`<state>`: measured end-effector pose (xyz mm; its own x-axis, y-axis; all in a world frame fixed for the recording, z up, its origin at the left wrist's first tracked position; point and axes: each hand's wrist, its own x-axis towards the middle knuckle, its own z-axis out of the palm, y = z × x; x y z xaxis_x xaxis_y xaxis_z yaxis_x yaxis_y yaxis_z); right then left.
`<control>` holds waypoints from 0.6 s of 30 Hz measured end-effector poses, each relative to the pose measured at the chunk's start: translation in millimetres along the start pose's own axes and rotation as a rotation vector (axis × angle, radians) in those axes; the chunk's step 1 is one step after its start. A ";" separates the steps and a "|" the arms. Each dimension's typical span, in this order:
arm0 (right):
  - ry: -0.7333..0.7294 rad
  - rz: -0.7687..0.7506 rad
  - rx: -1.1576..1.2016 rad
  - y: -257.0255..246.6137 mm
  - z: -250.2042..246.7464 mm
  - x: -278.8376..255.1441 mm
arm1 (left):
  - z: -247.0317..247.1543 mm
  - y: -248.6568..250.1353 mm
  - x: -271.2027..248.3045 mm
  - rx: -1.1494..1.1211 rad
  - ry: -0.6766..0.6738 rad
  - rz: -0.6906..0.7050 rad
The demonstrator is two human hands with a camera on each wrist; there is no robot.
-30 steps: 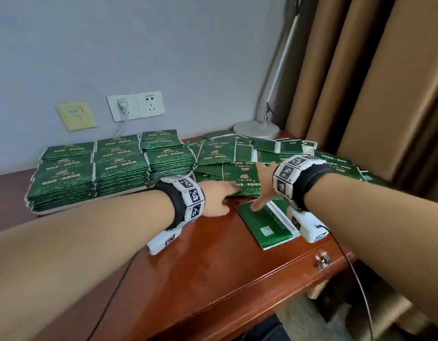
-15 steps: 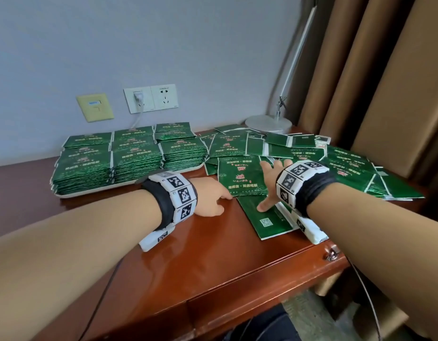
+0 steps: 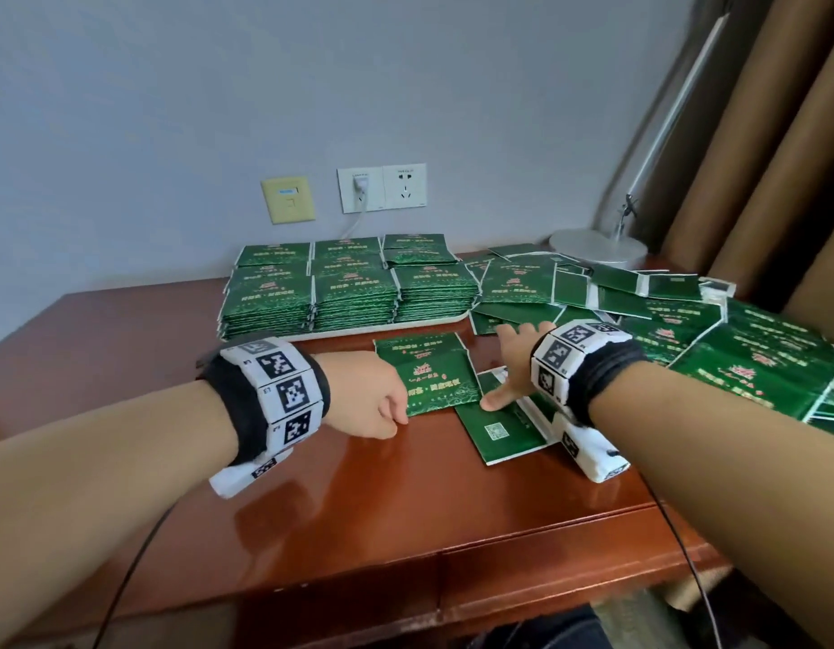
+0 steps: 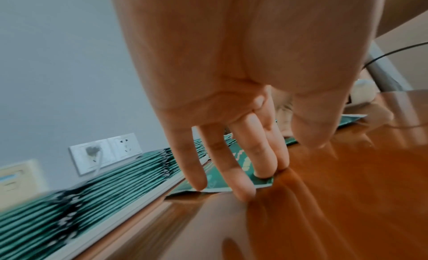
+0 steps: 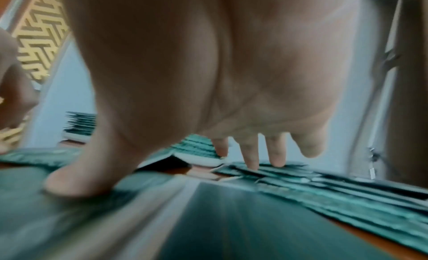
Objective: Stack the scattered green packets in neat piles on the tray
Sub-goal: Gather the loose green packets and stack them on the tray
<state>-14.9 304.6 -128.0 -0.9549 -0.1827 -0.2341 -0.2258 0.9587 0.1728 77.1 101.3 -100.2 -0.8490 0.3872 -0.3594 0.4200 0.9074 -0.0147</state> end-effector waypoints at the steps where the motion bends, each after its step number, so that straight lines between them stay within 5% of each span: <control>1: -0.001 -0.021 0.007 -8.8 -2.1 0.0 | 1.4 -4.0 -7.5 0.008 -0.005 -0.016; 7: 0.002 -0.158 -0.017 -57.2 -14.2 0.3 | 10.1 -28.7 -46.3 0.032 -0.033 -0.113; 13: -0.103 -0.495 0.090 -85.9 -33.2 -1.5 | 18.1 -54.0 -64.1 -0.015 0.076 -0.196; 18: -0.060 -0.555 0.087 -92.2 -49.2 3.4 | 19.9 -67.6 -46.7 -0.039 0.125 -0.294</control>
<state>-6.9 204.8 -97.7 -0.6840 -0.6545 -0.3221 -0.6720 0.7372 -0.0709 94.8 18.6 -101.0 -0.9660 0.1228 -0.2275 0.1406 0.9880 -0.0638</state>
